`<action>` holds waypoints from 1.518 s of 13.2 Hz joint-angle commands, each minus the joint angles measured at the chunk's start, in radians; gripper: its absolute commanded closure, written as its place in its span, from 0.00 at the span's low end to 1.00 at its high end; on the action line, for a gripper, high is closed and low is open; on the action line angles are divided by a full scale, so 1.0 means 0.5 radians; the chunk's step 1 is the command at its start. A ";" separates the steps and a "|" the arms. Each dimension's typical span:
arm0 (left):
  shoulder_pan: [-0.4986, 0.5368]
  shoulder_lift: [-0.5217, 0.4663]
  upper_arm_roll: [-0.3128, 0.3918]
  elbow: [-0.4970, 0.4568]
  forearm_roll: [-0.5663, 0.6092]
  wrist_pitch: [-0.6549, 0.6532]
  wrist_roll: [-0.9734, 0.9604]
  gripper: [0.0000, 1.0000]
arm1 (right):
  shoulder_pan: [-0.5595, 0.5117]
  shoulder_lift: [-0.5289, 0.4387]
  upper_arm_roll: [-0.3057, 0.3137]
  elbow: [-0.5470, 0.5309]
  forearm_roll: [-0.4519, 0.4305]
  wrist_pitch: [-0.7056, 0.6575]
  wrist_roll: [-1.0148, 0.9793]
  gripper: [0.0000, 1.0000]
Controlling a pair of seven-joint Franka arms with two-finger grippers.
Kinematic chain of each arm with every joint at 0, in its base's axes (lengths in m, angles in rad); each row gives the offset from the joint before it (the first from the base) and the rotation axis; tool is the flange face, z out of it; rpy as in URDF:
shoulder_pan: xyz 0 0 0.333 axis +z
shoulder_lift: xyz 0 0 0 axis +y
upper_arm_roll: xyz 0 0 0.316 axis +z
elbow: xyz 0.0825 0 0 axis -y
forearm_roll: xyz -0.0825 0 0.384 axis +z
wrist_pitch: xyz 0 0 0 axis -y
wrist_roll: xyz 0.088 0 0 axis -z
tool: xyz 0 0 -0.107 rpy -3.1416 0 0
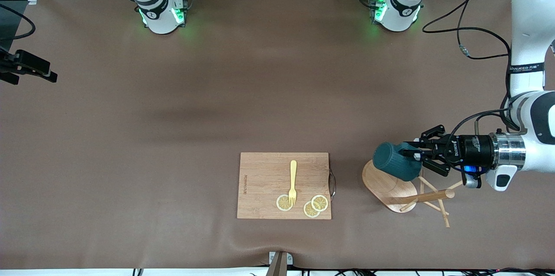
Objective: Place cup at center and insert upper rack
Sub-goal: 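Hang the mug on a mug-tree peg with the left gripper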
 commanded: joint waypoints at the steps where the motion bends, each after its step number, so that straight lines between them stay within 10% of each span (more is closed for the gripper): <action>1: 0.020 0.034 -0.013 0.029 -0.051 -0.037 0.029 1.00 | -0.026 -0.049 0.016 -0.040 0.012 -0.007 0.013 0.00; 20: 0.201 0.243 -0.001 0.032 -0.370 0.116 0.342 1.00 | -0.026 -0.046 0.016 -0.046 0.028 -0.004 0.016 0.00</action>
